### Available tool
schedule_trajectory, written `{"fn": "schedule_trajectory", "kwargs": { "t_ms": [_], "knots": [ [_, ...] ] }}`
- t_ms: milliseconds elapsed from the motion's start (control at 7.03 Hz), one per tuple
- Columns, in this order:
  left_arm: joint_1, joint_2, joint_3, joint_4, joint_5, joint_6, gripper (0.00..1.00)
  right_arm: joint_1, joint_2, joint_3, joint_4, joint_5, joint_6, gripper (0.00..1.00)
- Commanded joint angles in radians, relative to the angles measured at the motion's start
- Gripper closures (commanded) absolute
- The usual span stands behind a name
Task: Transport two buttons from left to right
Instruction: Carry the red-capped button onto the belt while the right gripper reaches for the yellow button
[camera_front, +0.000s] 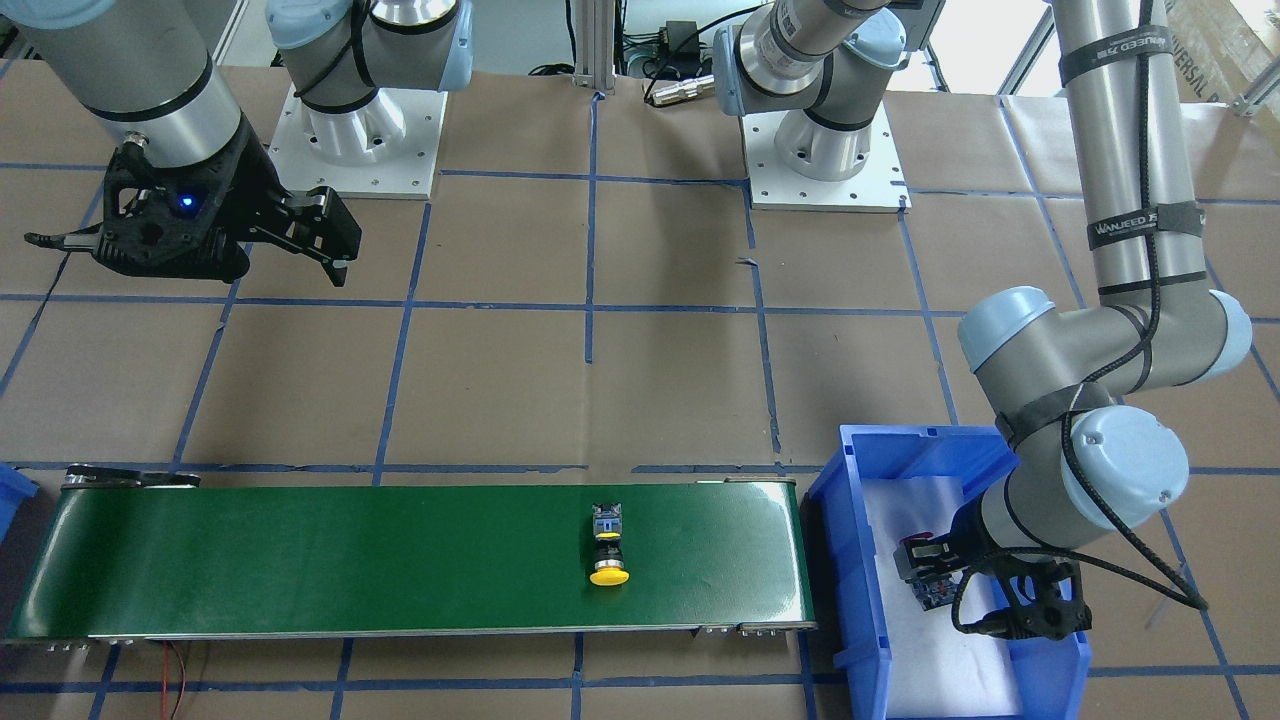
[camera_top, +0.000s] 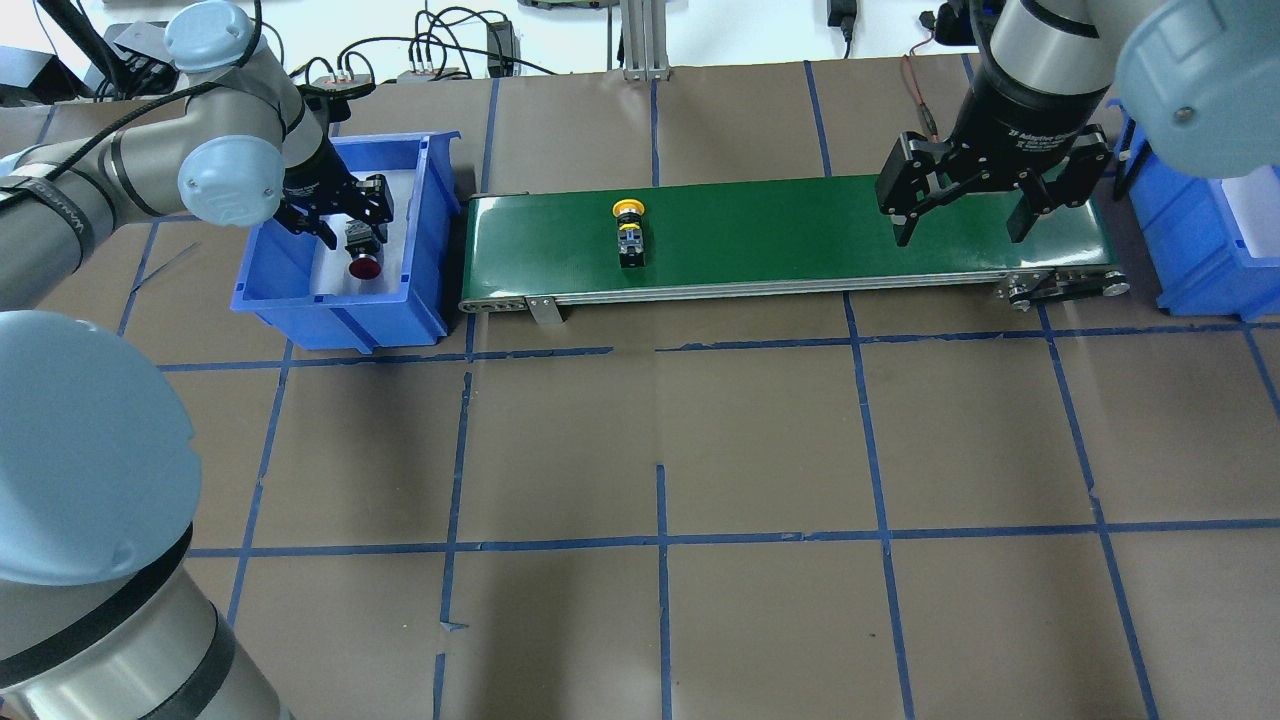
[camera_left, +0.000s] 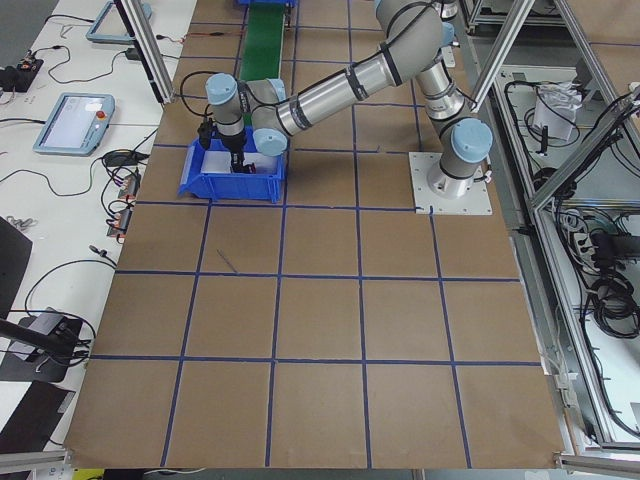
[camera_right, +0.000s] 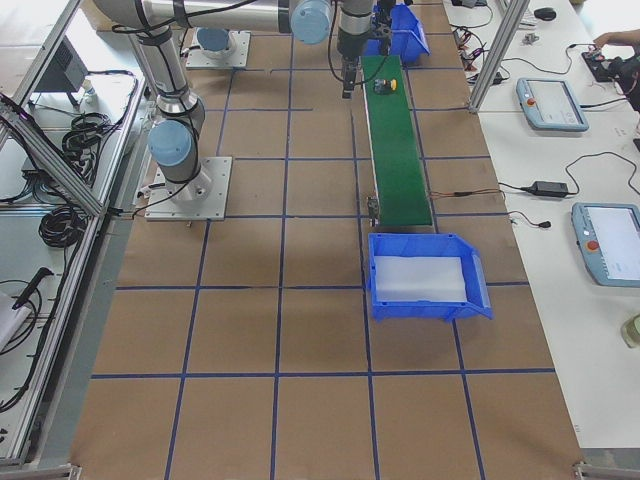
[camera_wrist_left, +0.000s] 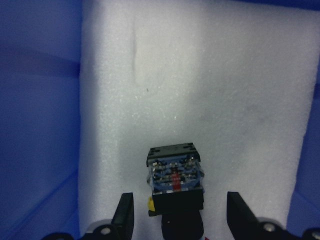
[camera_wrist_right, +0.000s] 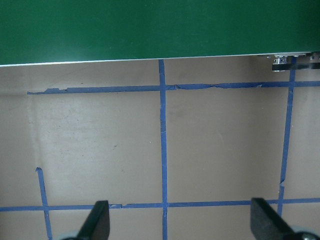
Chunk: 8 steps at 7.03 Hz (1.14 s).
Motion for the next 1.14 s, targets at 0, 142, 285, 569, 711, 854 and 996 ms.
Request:
{"fn": "schedule_trajectory", "kwargs": {
  "t_ms": [0,142,285,569,711,854,996],
  "knots": [
    [0.002,-0.005,-0.015,0.018,0.0,0.001,0.31,0.0,-0.003,0.013,-0.021,0.002,-0.002,0.0],
    [0.0,-0.006,-0.018,0.029,-0.002,0.001,0.68,0.0,-0.003,0.013,-0.021,0.0,-0.003,0.0],
    [0.0,-0.005,-0.016,0.03,-0.005,0.008,0.89,0.002,0.002,0.013,-0.024,-0.001,0.001,0.0],
    [-0.005,0.047,0.024,0.0,0.001,0.015,0.91,0.002,0.005,0.011,-0.044,-0.002,0.01,0.01],
    [-0.008,0.093,0.03,-0.06,0.001,0.015,0.91,0.006,0.024,0.013,-0.088,0.011,0.011,0.01],
    [-0.021,0.156,0.03,-0.121,-0.002,0.013,0.91,0.023,0.052,0.01,-0.108,0.052,0.019,0.02],
    [-0.043,0.217,0.031,-0.164,-0.008,-0.002,0.91,0.056,0.095,0.01,-0.168,0.067,0.03,0.04]
  ]
}}
